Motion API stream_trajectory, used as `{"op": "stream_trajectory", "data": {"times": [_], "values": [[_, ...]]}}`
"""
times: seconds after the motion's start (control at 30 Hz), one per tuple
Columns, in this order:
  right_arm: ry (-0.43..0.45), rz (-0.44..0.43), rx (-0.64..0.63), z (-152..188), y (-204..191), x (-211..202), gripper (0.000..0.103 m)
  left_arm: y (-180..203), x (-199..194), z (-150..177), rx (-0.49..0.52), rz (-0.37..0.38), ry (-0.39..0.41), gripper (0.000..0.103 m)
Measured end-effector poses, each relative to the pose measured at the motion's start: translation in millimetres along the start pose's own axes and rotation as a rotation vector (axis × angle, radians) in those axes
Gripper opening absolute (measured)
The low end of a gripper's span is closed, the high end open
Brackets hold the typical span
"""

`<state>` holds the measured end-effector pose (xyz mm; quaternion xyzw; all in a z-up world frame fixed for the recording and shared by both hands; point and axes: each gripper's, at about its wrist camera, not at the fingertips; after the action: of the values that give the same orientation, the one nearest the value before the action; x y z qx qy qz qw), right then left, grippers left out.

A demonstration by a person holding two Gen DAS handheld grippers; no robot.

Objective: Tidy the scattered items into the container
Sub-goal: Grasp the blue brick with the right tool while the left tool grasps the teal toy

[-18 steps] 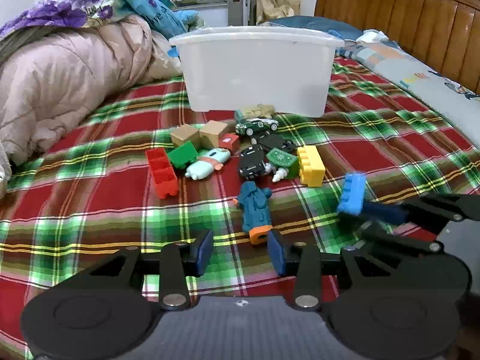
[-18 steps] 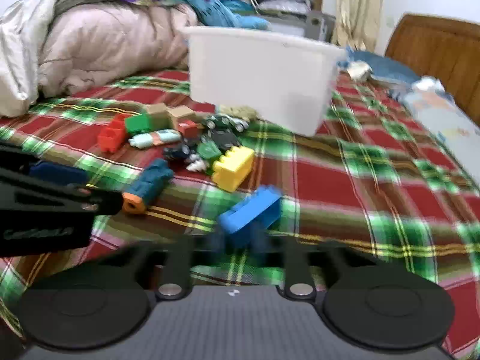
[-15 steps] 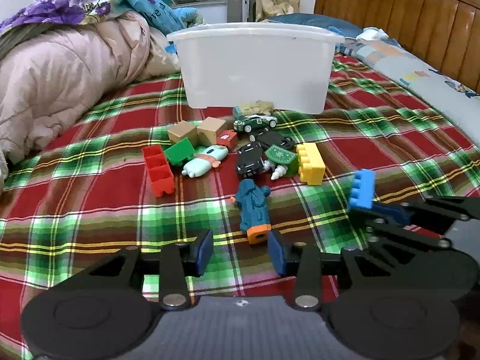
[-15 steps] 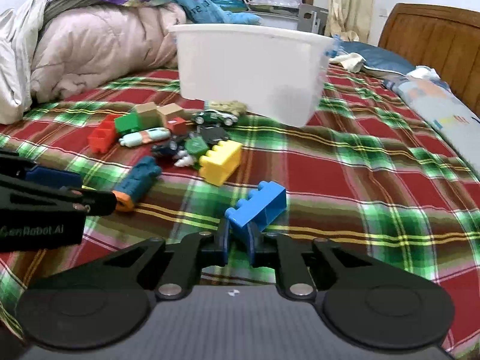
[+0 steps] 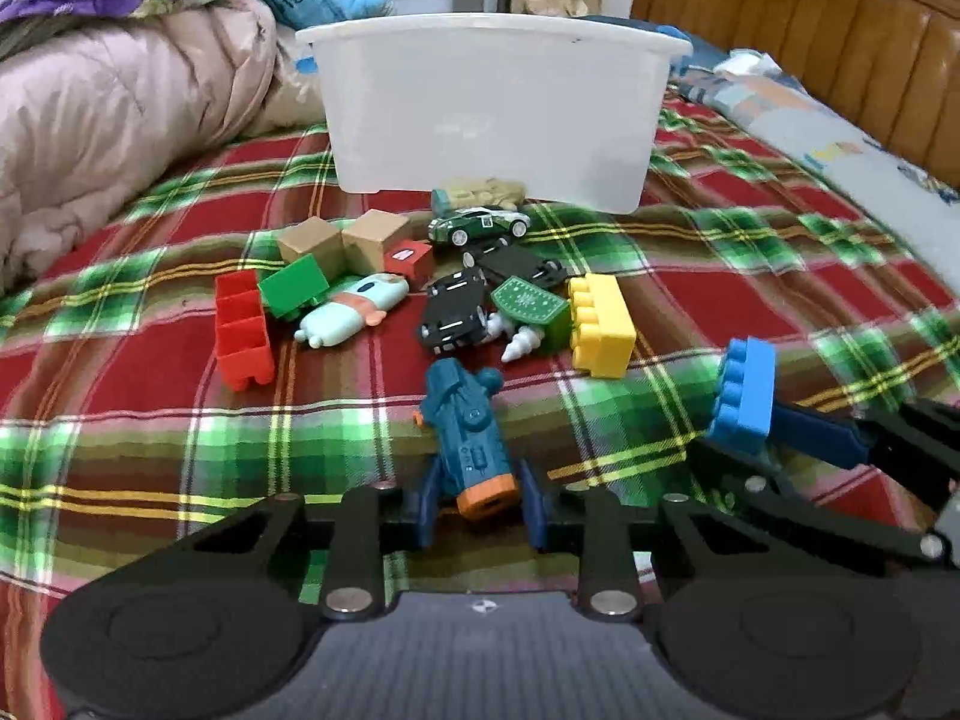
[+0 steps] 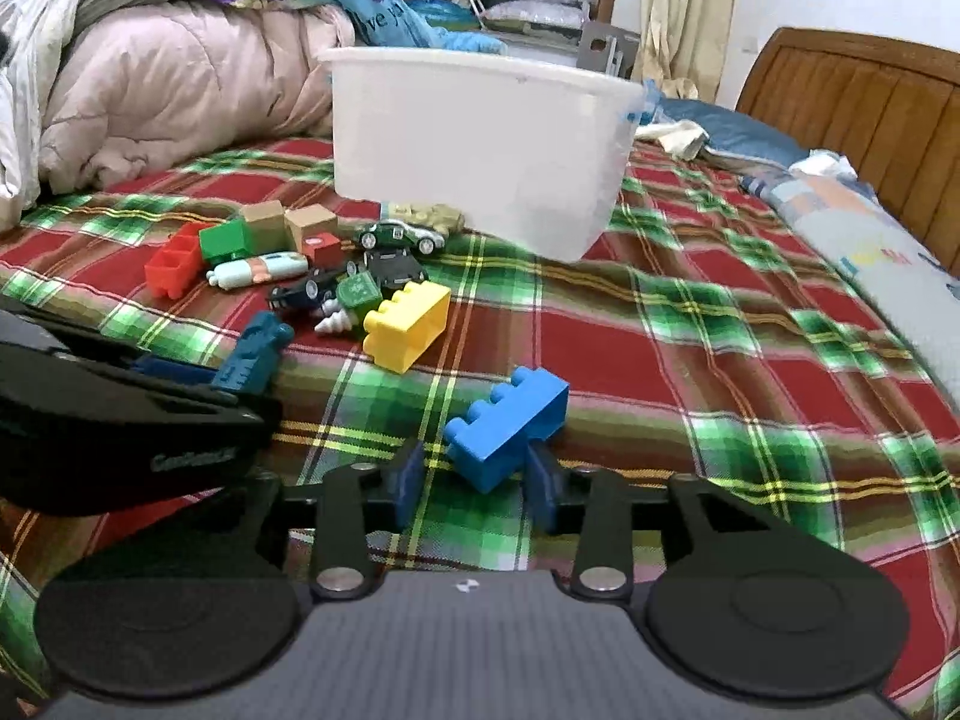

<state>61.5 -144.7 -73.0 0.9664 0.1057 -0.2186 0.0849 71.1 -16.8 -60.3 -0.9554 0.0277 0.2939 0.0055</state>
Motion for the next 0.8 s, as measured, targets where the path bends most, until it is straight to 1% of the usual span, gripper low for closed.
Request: {"op": "stream_trajectory", "data": {"times": [0.03, 0.13, 0.2, 0.3, 0.37, 0.5, 0.63, 0.7, 0.73, 0.77, 0.8], "values": [[-0.011, 0.001, 0.012, 0, 0, 2, 0.026, 0, -1, -1, 0.003, 0.004, -0.005, 0.031], [-0.026, 0.007, 0.025, 0, 0, 4, 0.016, -7, -4, -5, -0.037, 0.025, -0.022, 0.031], [-0.012, 0.020, -0.003, -1, -3, 1, 0.015, -11, -7, -7, -0.037, 0.024, -0.022, 0.031], [-0.005, 0.026, -0.029, -6, -6, -3, 0.012, -12, -15, -13, -0.023, 0.027, 0.004, 0.031], [0.000, 0.025, -0.036, -10, -8, -6, 0.008, -12, -21, -19, -0.014, 0.036, 0.021, 0.031], [0.016, 0.027, -0.053, -19, -9, -8, 0.007, -13, -26, -32, -0.022, 0.059, 0.038, 0.031], [0.028, 0.029, -0.058, -27, -9, -7, 0.005, -16, -25, -40, -0.024, 0.066, 0.046, 0.031], [0.006, 0.035, -0.068, -27, -9, -3, 0.006, -17, -23, -40, -0.023, 0.064, 0.039, 0.031], [-0.006, 0.037, -0.069, -25, -9, -1, 0.008, -19, -21, -37, -0.027, 0.064, 0.033, 0.031], [-0.009, 0.039, -0.064, -22, -8, 0, 0.015, -20, -20, -35, -0.030, 0.065, 0.027, 0.031], [-0.012, 0.047, -0.063, -18, -7, 1, 0.017, -22, -18, -32, -0.033, 0.066, 0.021, 0.031]]}}
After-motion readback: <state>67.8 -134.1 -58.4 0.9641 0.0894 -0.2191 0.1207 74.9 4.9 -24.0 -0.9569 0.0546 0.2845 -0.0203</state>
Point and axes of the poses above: each gripper's, at about its wrist camera, not at the fingertips, and x roughly the way its jaws point, y to its right, z to its underside, and after that the axes turned 14 degrees about y, right-handed
